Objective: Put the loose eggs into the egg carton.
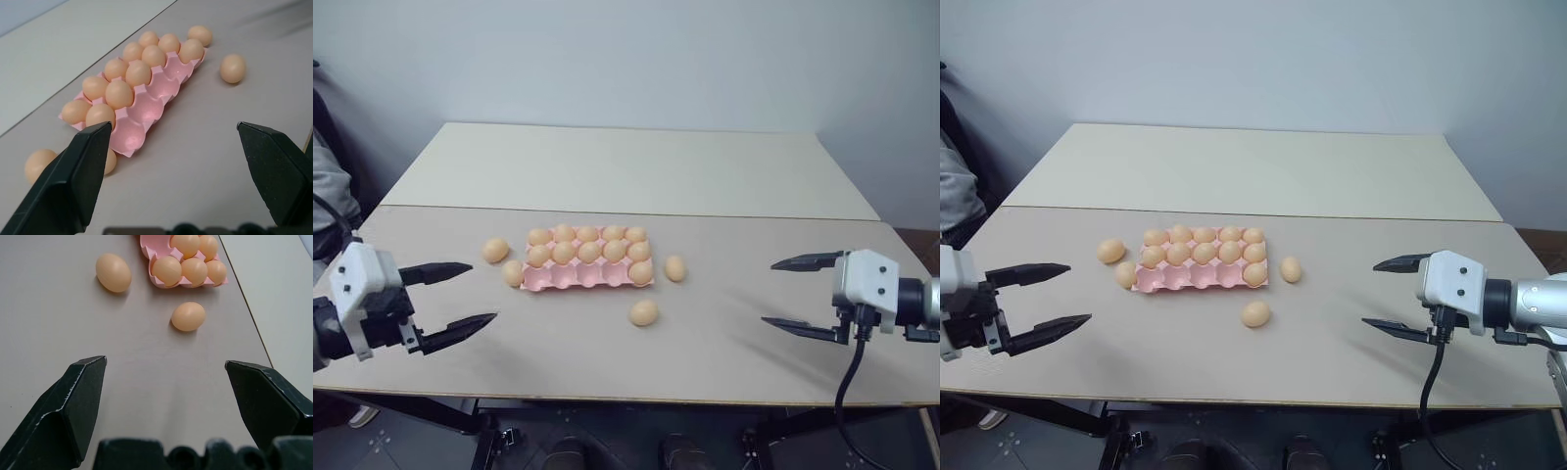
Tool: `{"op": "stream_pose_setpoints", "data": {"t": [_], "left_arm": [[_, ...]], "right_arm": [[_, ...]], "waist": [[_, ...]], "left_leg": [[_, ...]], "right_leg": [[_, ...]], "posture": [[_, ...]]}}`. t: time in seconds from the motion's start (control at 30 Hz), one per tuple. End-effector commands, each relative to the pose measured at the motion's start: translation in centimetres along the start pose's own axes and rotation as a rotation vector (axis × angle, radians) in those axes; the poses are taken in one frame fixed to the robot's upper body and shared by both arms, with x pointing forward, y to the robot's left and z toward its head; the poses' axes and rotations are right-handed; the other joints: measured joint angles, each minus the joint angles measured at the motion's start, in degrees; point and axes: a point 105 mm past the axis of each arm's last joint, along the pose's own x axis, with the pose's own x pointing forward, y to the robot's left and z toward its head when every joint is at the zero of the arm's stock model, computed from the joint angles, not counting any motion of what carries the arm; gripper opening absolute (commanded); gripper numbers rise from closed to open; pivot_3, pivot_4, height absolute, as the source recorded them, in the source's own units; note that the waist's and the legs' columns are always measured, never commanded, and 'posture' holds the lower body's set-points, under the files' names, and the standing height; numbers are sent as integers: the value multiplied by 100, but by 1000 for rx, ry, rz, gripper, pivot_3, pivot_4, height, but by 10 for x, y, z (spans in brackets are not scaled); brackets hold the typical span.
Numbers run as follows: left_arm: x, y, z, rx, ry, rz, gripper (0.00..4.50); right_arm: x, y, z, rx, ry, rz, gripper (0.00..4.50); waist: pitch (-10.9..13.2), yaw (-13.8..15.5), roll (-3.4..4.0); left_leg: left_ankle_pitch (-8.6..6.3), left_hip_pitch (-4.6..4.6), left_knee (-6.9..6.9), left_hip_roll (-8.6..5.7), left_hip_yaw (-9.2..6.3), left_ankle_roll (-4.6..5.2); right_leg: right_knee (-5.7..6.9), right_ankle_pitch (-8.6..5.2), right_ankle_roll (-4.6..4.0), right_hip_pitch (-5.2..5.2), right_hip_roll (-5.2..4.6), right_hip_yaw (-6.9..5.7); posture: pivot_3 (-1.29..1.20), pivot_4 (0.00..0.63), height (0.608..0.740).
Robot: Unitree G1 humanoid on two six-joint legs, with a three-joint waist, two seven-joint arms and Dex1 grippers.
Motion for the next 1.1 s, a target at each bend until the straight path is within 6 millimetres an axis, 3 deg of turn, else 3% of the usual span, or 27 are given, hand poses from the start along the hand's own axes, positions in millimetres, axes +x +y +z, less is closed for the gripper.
{"op": "stream_pose_setpoints", "data": {"t": [0.03,0.23,0.57,0.63,0.87,1.1], "left_arm": [[-3,3,16,28,-50,29,4448],[-2,5,18,30,-63,40,4448],[10,-2,2,119,3,2,4448],[11,-7,-4,99,10,-37,4448],[20,-8,-2,139,1,-121,4448],[26,-9,4,157,-6,-158,4448]], "right_arm": [[-4,-4,7,-43,-3,-17,4500],[-4,-4,7,-43,-1,-18,4500],[8,-4,7,-31,10,-57,4500],[15,-2,9,-7,-3,-70,4500],[57,35,36,70,-152,14,4500],[105,42,46,99,-183,20,4500]], "waist": [[0,1,0],[0,2,0],[0,6,0],[0,-4,0],[0,6,0],[0,-21,0]], "left_leg": [[0,0,0,0,0,0],[0,0,0,0,0,0],[0,0,-1,-1,0,0],[0,0,-2,0,0,0],[0,0,-3,0,-1,0],[0,-2,-3,2,-1,0]], "right_leg": [[0,0,0,0,0,0],[0,0,0,0,0,0],[-1,0,0,0,0,0],[-2,0,-1,0,0,0],[-1,0,-1,-1,1,0],[1,0,-1,-6,4,0]], "posture": [[0,150,740],[0,150,740],[0,150,740],[0,150,740],[0,150,740],[0,150,740]]}}
